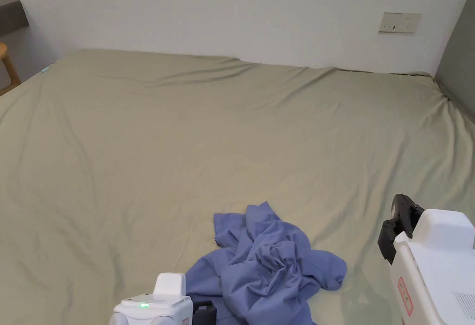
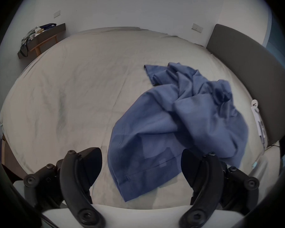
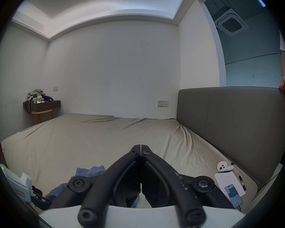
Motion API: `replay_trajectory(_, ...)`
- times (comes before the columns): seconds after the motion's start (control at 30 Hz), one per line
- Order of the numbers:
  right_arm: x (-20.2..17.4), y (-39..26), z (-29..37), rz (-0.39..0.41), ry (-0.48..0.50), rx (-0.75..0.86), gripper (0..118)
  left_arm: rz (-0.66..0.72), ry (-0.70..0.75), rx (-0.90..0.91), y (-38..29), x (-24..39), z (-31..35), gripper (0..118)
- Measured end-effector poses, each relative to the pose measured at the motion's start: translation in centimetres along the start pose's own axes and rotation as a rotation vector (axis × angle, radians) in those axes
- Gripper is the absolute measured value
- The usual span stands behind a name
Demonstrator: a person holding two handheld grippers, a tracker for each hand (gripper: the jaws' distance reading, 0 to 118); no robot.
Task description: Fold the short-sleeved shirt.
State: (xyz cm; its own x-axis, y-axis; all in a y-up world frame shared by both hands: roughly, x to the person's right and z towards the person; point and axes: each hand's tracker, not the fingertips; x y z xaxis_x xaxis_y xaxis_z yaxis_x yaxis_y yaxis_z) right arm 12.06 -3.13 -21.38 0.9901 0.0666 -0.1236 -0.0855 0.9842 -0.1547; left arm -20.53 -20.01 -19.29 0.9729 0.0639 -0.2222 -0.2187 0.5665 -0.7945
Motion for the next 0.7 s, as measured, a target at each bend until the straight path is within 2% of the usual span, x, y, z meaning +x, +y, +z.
replay_trajectory(0.07,0.1,-0.1,-0.3,-0.005,0.0,-0.006,2,-0.015,0.007,-0.025,-0.5,0.3,-1.0,95)
replay_trajectory(0.13,0.1,-0.3,-0.7,-0.006,0.001,-0.014,2,-0.013,-0.006,-0.038,-0.9,0.5,-1.7,58)
replay_trajectory(0.17,0.2,-0.4,-0.8,-0.004,0.0,-0.017,2,-0.018,0.023,-0.026,-1.4,0.6,-1.9,47)
replay_trajectory(0.2,0.2,-0.5,-1.0,-0.001,0.0,-0.022,2,-0.031,0.018,0.009,-1.4,0.8,-1.4,46)
replay_trajectory(0.23,0.3,-0.6,-1.3,0.002,-0.001,-0.028,2,-0.038,0.019,0.003,-1.3,0.9,-1.4,39)
replay_trajectory(0.27,0.4,-0.8,-1.5,0.004,-0.002,-0.032,2,-0.041,0.015,-0.001,-1.3,1.0,-1.3,24)
replay_trajectory(0.3,0.4,-1.0,-1.9,0.006,-0.004,-0.043,2,-0.043,-0.001,0.003,-1.1,0.8,-1.2,4)
replay_trajectory(0.33,0.5,-1.2,-2.3,0.007,-0.004,-0.055,2,-0.022,-0.055,-0.009,-0.8,0.8,-1.1,4)
replay_trajectory(0.47,0.7,-2.6,-5.2,-0.021,0.009,-0.147,2,0.059,-0.099,0.042,0.1,0.1,0.4,4)
replay_trajectory(0.53,0.8,-3.7,-7.7,-0.024,0.023,-0.258,7,0.062,-0.106,0.061,0.7,-0.3,1.3,4)
replay_trajectory(0.67,1.0,-6.8,-13.5,-0.066,0.103,-0.498,49,0.034,-0.172,0.138,2.1,-0.9,3.0,4)
replay_trajectory(0.7,1.0,-7.8,-14.9,-0.074,0.118,-0.551,68,0.032,-0.189,0.151,2.4,-1.2,3.0,4)
